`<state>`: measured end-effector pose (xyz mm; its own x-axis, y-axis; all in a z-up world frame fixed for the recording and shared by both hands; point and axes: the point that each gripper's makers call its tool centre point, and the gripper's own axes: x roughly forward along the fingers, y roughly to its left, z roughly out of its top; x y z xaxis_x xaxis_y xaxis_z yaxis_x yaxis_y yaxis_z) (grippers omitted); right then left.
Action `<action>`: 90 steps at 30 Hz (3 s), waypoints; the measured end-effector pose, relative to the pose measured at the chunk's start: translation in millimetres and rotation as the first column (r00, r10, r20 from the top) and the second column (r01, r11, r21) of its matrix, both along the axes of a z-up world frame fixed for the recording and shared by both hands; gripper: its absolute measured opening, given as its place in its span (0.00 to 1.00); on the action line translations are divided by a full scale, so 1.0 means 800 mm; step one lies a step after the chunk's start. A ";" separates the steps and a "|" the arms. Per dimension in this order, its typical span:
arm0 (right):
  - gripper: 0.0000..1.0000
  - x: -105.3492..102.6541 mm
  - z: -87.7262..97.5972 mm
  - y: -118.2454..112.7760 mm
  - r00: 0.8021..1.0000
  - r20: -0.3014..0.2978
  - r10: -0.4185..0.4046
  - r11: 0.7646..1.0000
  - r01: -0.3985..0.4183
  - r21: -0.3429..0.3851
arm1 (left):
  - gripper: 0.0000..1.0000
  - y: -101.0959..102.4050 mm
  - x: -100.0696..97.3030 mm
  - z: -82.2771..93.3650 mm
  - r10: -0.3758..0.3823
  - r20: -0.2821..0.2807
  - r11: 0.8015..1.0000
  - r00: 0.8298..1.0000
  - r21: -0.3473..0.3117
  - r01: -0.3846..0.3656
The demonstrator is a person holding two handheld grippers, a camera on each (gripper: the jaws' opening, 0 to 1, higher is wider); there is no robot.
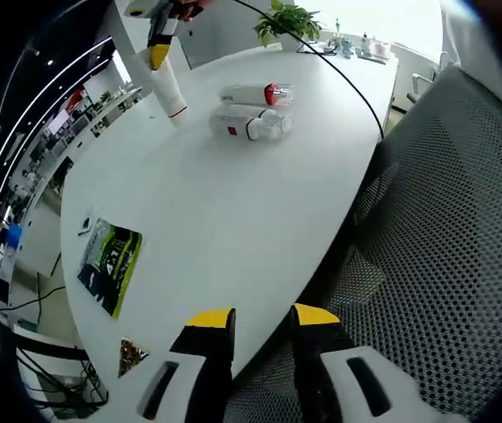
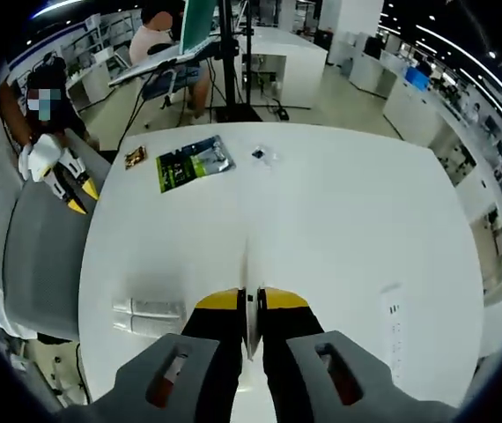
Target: Arrange the skincare products in the storage area until every visible bottle or jar stands upright without overlapping.
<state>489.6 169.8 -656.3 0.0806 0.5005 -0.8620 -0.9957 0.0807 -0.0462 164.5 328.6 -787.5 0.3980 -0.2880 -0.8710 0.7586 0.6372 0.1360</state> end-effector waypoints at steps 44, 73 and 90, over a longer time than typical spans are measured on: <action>0.16 0.037 -0.008 -0.033 0.998 -0.061 -0.014 1.000 0.015 0.010 | 0.26 0.000 0.000 0.000 0.008 -0.004 1.000 1.000 0.006 -0.008; 0.49 -0.037 0.066 -0.080 0.899 -0.031 -0.437 0.804 0.406 0.435 | 0.26 0.000 0.000 0.000 -0.004 0.002 1.000 1.000 0.013 0.004; 0.63 -0.153 -0.015 -0.100 0.857 -0.136 -0.497 0.769 0.507 0.388 | 0.26 -0.003 -0.003 -0.001 -0.025 -0.013 1.000 1.000 0.018 0.025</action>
<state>367.3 90.0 -668.1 0.3994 0.6910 -0.6025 -0.8083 0.5755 0.1242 161.7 325.9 -788.0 0.3799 -0.2815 -0.8812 0.7760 0.6155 0.1379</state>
